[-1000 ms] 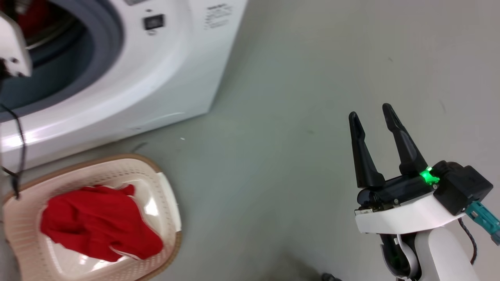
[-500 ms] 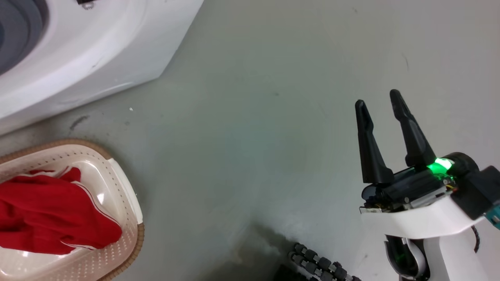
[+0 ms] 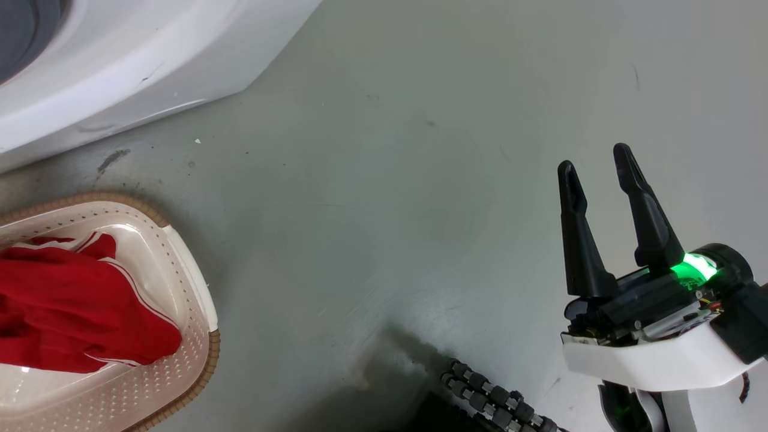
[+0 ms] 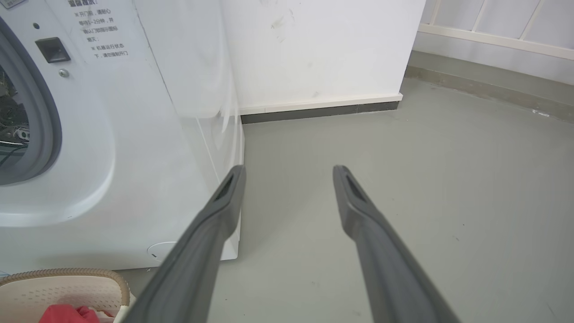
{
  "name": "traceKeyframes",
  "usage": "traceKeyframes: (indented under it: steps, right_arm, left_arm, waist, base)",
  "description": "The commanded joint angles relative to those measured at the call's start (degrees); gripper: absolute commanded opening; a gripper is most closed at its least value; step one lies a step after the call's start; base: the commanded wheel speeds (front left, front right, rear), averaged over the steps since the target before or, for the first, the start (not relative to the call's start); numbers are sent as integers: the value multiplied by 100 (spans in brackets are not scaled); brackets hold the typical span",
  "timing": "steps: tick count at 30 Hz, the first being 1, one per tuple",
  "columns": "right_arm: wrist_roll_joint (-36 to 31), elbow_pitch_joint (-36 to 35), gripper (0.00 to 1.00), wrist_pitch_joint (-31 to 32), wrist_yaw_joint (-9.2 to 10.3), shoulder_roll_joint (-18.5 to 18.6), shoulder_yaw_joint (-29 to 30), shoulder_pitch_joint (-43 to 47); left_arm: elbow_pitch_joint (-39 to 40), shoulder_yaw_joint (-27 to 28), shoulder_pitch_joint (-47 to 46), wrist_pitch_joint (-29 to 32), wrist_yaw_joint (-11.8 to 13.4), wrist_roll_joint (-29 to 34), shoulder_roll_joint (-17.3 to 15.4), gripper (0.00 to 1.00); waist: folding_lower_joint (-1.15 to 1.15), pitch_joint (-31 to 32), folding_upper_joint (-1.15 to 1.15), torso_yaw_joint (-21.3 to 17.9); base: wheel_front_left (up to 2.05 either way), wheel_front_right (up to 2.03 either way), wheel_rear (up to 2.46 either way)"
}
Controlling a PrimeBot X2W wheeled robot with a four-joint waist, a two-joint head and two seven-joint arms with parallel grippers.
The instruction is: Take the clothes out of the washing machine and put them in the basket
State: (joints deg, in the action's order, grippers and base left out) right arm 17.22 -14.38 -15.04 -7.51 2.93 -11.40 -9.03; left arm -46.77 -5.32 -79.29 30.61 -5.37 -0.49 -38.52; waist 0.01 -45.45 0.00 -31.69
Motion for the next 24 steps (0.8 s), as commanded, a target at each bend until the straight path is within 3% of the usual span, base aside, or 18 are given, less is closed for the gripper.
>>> traceKeyframes:
  steps: [1, 11, 13, 24]
  right_arm:
    - [-31, -55, 100, -16, 4, -8, -8, 52]
    - [-103, -242, 100, -16, 4, -8, -81, 181]
    - [-122, -265, 100, -16, 4, -8, -105, 191]
    - [-90, -219, 100, -17, 4, -8, -196, 19]
  left_arm:
    - [-65, -59, -118, -30, -11, 29, 6, 100]
    - [-567, -382, -567, -162, -108, 85, 41, 98]
    - [-646, -441, -668, -238, -120, 65, 42, 0]
    - [-911, -418, -985, -1299, 9, -87, -11, 0]
  waist:
    - [-1, -37, 0, 13]
    - [-1, -186, 0, 69]
    - [-1, -213, 0, 81]
    - [-1, -194, 0, 67]
  base:
    - [0, 0, 0]
    - [4, 4, 4]
    - [5, 5, 5]
    - [1, 1, 1]
